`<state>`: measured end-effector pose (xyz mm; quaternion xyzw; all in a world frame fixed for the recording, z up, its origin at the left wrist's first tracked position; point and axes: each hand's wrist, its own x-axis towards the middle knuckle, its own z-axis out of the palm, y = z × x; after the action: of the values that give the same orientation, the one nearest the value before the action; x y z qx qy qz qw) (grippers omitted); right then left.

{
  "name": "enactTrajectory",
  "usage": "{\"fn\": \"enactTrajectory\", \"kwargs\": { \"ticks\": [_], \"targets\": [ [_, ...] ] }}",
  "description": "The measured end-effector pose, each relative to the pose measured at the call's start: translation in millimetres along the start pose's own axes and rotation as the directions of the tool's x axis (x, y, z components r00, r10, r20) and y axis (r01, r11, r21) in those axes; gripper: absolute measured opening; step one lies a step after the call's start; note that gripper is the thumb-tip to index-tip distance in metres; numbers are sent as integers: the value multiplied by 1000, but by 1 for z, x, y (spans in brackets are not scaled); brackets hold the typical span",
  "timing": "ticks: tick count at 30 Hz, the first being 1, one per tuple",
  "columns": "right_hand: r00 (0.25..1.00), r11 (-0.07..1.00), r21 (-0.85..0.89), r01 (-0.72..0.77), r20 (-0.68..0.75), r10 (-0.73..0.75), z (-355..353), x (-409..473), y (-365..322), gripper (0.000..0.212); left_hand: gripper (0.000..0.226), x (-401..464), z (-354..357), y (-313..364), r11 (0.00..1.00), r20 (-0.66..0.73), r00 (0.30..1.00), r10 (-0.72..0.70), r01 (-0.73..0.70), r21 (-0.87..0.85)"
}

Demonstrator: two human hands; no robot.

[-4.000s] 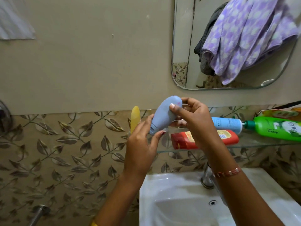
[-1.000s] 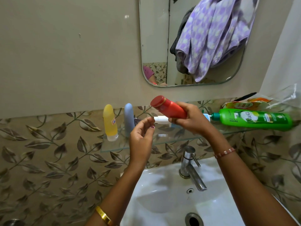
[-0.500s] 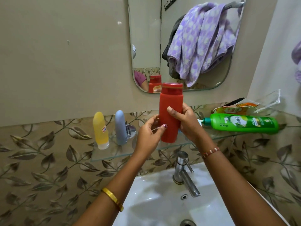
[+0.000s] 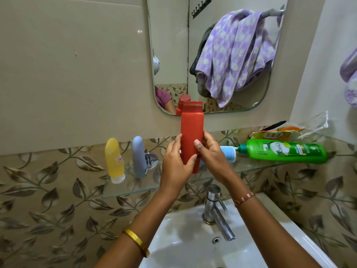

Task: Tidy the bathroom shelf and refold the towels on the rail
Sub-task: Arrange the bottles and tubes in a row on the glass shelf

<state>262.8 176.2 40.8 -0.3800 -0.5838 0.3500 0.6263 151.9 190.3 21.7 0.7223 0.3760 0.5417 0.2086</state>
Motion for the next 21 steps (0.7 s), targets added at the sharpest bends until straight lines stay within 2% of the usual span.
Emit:
{"fn": "enactTrajectory", "kwargs": {
  "ticks": [3, 6, 8, 11, 15, 21],
  "targets": [
    [999, 1000, 14, 10, 49, -11, 3, -4, 0, 52, 69, 2, -2, 1, 999, 43, 999, -10, 12, -51],
    [994, 1000, 26, 14, 110, -17, 3, -6, -3, 55, 62, 5, -7, -1, 996, 94, 995, -22, 30, -89],
    [993, 1000, 16, -1, 116, -1, 1, -6, -3, 56, 56, 7, -12, -4, 994, 128, 991, -29, 42, -105],
    [995, 999, -49, -23, 96, 28, 0, -5, 0, 59, 60, 6, -20, -8, 989, 171, 985, -16, 41, -145],
    [996, 990, -126, -56, 55, 63, 1, -2, 7, 51, 58, 5, -28, -12, 983, 148, 988, -51, 76, -170],
    [996, 989, -127, -76, 42, 82, 4, 1, 13, 38, 48, -1, -31, -16, 986, 46, 995, -84, 90, -141]
  ]
}}
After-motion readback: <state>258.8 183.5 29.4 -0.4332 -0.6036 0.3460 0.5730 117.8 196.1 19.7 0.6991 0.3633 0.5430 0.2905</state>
